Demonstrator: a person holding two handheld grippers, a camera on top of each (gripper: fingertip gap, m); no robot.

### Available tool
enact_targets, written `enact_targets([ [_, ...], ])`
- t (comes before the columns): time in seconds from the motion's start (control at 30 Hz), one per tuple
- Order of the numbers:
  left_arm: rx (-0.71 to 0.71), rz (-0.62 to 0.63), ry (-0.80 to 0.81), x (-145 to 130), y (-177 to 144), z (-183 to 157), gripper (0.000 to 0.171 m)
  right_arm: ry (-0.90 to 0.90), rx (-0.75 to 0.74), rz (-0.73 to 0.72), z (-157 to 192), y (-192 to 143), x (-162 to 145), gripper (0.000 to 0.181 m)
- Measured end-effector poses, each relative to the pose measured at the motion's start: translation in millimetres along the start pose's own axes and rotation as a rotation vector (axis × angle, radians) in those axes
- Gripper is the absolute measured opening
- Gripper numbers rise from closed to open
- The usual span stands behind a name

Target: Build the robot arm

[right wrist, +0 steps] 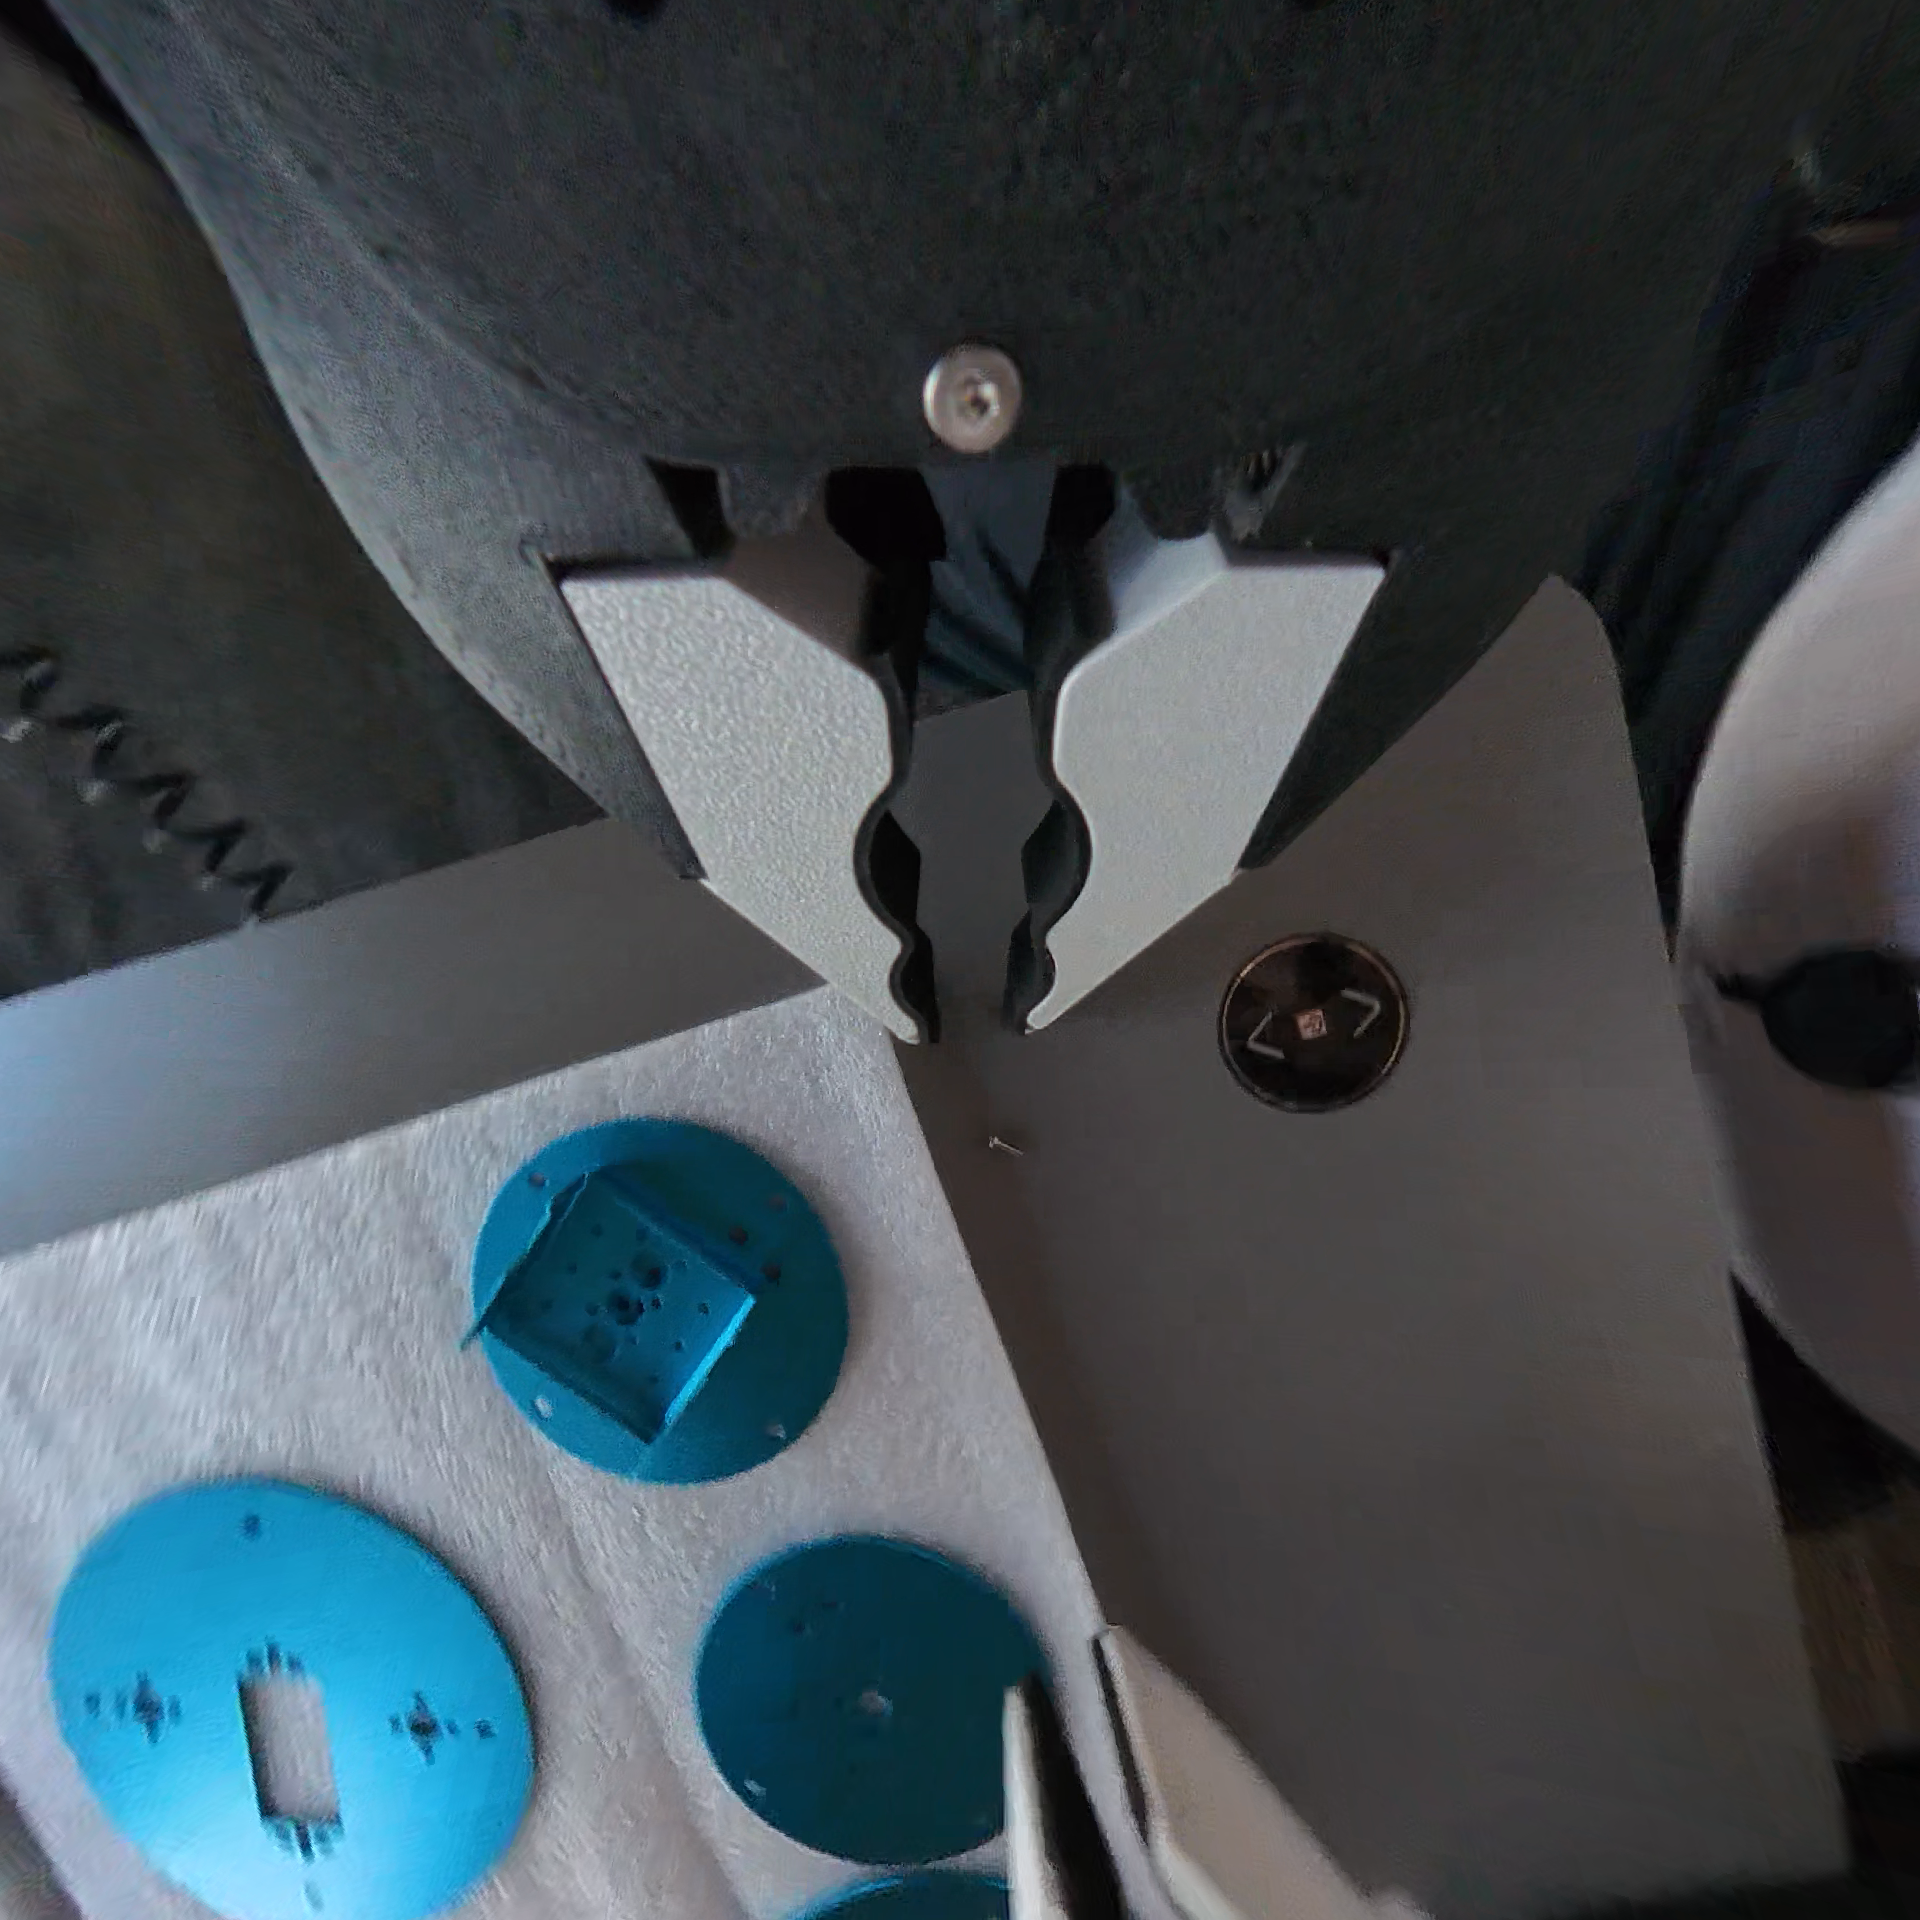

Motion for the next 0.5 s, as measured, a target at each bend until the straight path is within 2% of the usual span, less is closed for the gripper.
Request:
enact_targets([
  [0.13, -0.016, 0.004, -0.004, -3.0, -1.4, -4.6, 0.013, -0.249, 0.199, -0.148, -4.1, -2.5, 11.6, 0.012],
  [0.33, 0.018, 0.006, -0.054, -8.0, -3.9, -7.3, 0.012, -0.366, 0.385, -0.214, -23.1, 7.1, 22.1, 0.01],
  [0.5, 0.042, 0.025, -0.085, -9.9, -6.2, -8.5, 0.011, -0.394, 0.51, -0.195, -31.4, 14.7, 19.1, 0.008],
])
Point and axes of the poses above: each gripper's, where its closed fingertips meet, y out along the fingers, x out of its top, z = x × y across the jaws, the point moved 7 cm from there along -y, back along the fingers, and after that the axes turned 4 degrees about -y, right-handed, at the moved point
